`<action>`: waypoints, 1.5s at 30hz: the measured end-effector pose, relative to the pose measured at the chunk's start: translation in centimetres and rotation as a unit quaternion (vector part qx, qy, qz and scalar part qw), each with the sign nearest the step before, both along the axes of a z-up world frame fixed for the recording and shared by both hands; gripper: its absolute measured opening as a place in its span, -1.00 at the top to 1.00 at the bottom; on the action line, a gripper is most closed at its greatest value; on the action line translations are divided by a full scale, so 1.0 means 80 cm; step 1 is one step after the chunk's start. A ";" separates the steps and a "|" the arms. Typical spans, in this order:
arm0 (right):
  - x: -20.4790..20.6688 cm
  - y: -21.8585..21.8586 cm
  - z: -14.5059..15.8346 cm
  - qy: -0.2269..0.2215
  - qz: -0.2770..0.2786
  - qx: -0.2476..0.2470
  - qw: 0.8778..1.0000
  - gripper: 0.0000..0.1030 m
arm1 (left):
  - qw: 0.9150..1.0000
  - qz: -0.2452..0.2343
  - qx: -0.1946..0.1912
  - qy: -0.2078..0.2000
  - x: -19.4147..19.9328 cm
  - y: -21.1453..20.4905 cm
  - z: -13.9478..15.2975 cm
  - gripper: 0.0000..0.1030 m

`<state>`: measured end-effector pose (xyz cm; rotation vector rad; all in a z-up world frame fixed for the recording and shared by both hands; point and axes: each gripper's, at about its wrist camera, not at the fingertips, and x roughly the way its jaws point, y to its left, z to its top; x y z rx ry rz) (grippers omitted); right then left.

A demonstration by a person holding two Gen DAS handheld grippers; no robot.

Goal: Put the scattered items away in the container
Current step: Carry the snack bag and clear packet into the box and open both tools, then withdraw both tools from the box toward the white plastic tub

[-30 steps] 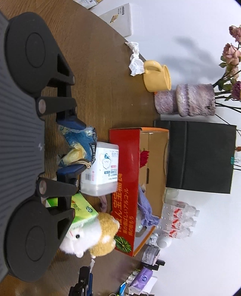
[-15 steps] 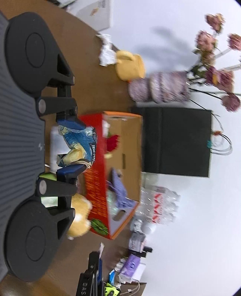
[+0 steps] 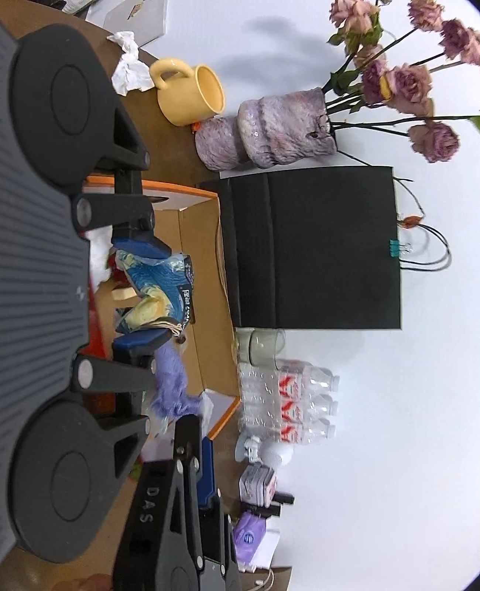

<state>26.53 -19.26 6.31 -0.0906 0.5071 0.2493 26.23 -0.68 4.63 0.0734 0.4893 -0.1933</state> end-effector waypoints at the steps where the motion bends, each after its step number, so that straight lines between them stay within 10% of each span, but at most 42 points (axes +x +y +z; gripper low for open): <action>1: 0.010 0.003 -0.002 0.004 0.002 0.001 1.000 0.60 | 1.000 0.001 -0.002 0.004 0.010 0.001 -0.003 0.20; 16: 0.098 0.017 -0.049 0.060 0.005 -0.002 0.998 0.59 | 0.998 0.022 -0.004 0.051 0.091 0.012 -0.044 0.14; 23: 0.105 0.003 -0.051 0.071 -0.028 -0.008 0.997 -0.81 | 0.995 0.070 -0.023 0.061 0.097 0.032 -0.044 -0.90; 26: 0.105 -0.005 -0.048 0.077 -0.027 0.003 0.997 -1.00 | 0.995 0.074 -0.028 0.059 0.096 0.037 -0.041 -1.00; 45: 0.088 -0.008 -0.032 0.070 -0.036 -0.001 0.997 -1.00 | 0.996 0.072 -0.023 0.053 0.077 0.033 -0.025 -1.00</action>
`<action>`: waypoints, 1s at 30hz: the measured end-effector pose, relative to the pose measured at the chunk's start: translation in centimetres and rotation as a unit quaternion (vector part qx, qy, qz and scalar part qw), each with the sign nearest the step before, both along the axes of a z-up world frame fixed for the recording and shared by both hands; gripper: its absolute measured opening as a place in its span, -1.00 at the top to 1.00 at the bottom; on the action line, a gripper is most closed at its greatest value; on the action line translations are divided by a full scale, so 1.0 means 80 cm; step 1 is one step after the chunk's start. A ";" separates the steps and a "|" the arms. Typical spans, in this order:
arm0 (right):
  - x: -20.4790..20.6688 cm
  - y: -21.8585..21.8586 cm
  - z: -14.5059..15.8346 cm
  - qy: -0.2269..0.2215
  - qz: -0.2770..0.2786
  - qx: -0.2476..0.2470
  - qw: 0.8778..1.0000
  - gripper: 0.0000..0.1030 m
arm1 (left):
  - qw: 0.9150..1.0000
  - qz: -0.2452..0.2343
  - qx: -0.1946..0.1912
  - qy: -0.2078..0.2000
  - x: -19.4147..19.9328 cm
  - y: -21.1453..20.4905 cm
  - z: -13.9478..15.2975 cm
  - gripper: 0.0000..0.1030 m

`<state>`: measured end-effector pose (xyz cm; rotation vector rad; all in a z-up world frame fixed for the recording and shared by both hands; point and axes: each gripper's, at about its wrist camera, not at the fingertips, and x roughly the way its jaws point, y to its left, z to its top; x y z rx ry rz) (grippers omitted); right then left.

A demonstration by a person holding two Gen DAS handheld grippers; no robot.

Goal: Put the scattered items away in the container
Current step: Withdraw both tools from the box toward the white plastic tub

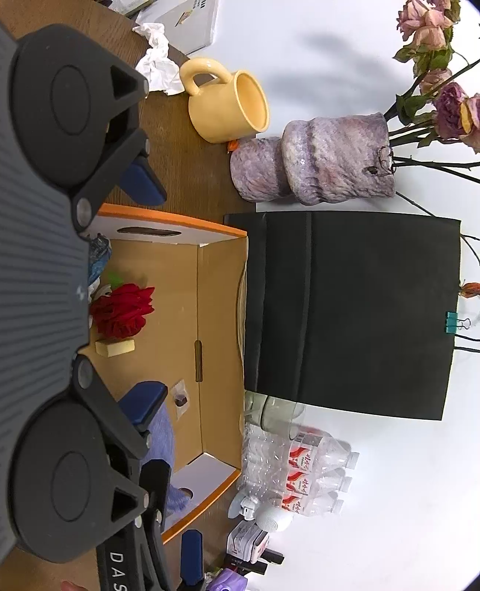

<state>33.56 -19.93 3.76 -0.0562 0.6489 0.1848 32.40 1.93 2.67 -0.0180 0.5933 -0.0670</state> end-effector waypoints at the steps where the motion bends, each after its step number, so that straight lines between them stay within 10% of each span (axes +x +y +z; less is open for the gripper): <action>1: -0.001 -0.001 0.001 -0.001 0.000 0.000 1.000 -1.00 | 1.000 -0.001 0.001 -0.001 -0.002 0.000 0.001 -1.00; 30: -0.108 -0.040 0.029 -0.021 -0.020 -0.005 1.000 -1.00 | 1.000 0.001 0.000 -0.014 -0.110 0.016 0.028 -1.00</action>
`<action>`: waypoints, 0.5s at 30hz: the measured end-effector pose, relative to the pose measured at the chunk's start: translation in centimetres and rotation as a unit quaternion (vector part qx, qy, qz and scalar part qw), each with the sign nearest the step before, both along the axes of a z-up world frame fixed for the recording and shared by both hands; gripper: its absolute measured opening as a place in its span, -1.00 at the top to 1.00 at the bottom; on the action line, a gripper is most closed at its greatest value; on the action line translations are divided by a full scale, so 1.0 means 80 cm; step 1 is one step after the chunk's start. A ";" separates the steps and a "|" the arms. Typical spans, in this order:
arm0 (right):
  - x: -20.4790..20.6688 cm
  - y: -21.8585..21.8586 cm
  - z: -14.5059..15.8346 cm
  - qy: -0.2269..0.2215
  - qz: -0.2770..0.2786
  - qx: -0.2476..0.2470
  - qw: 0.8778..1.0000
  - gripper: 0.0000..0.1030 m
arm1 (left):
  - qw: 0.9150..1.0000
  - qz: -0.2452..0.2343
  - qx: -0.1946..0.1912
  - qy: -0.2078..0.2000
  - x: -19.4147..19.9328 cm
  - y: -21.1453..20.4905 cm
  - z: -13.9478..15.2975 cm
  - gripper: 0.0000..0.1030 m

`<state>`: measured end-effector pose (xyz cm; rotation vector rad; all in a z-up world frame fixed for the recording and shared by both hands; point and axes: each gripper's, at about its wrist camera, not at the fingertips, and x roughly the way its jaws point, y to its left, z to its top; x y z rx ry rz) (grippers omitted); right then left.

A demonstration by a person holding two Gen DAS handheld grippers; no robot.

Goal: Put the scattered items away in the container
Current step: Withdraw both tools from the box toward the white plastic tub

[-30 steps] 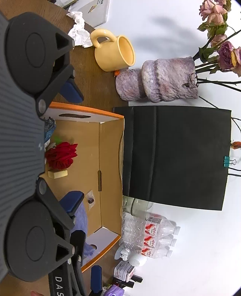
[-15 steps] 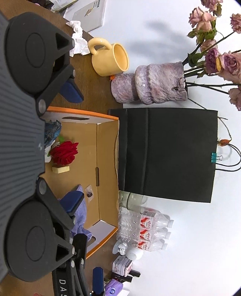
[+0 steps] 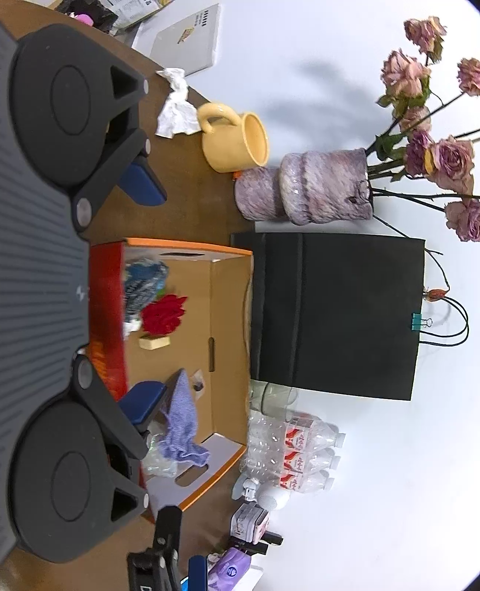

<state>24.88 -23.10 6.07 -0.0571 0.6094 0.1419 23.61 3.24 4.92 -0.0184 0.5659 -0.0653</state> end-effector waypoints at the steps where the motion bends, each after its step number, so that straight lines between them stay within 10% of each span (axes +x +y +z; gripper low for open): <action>1: -0.004 -0.003 -0.002 0.001 -0.002 -0.001 1.000 -1.00 | 1.000 0.000 0.000 0.002 -0.005 0.001 -0.003 -1.00; 15: -0.063 -0.055 -0.070 0.038 -0.020 -0.004 0.999 -1.00 | 0.999 0.000 -0.010 0.044 -0.051 0.000 -0.053 -1.00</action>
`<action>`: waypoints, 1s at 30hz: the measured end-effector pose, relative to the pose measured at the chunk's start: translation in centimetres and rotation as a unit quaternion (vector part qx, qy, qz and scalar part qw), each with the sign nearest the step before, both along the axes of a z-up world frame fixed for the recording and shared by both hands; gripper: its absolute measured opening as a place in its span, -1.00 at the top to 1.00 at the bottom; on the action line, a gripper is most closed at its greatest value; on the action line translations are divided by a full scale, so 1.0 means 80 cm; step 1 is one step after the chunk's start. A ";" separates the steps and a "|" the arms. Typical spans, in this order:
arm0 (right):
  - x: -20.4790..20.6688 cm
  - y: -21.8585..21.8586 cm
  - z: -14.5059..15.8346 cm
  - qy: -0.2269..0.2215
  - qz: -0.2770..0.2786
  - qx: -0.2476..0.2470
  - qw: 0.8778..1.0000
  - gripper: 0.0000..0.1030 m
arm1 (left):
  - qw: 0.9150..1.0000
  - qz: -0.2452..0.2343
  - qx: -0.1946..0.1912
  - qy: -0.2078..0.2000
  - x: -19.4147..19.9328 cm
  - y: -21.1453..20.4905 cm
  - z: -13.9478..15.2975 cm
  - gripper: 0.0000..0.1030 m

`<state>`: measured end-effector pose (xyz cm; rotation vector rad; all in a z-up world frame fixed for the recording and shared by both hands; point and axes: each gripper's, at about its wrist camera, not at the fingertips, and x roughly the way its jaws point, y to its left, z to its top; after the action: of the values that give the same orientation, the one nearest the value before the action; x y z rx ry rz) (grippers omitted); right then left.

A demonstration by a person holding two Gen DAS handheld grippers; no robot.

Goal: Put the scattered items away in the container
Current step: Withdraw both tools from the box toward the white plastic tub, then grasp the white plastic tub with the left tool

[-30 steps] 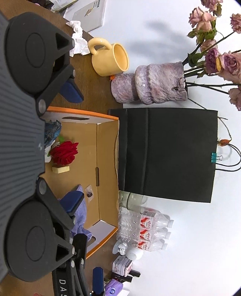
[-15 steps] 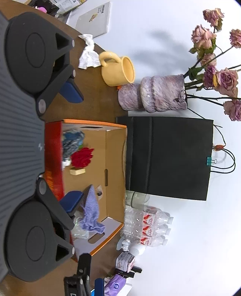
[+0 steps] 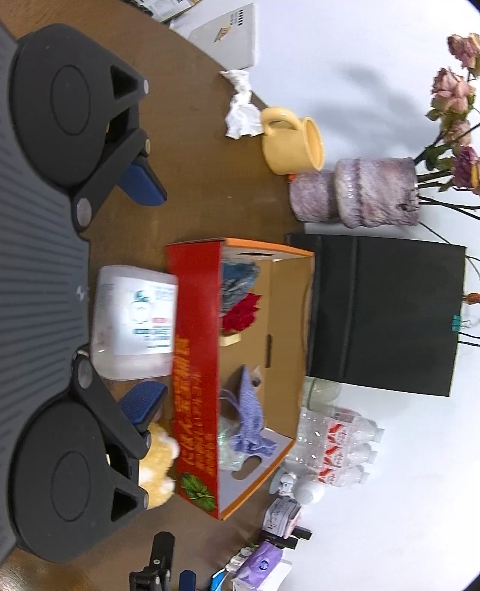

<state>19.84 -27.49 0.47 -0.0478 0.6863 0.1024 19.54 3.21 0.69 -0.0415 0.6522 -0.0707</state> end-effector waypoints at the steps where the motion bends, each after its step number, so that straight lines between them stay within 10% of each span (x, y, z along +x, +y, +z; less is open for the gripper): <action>1: -0.003 -0.003 -0.006 0.002 0.000 -0.002 1.000 -1.00 | 1.000 0.001 0.000 0.003 -0.002 -0.001 -0.004 -1.00; 30: 0.038 -0.002 -0.067 0.006 0.062 -0.015 0.998 -0.66 | 0.999 0.005 0.020 0.045 0.045 -0.025 -0.062 -1.00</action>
<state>22.91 -27.63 -4.90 -0.1189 0.6974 0.2120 23.14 1.17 -4.23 -0.0090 0.7433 -0.0471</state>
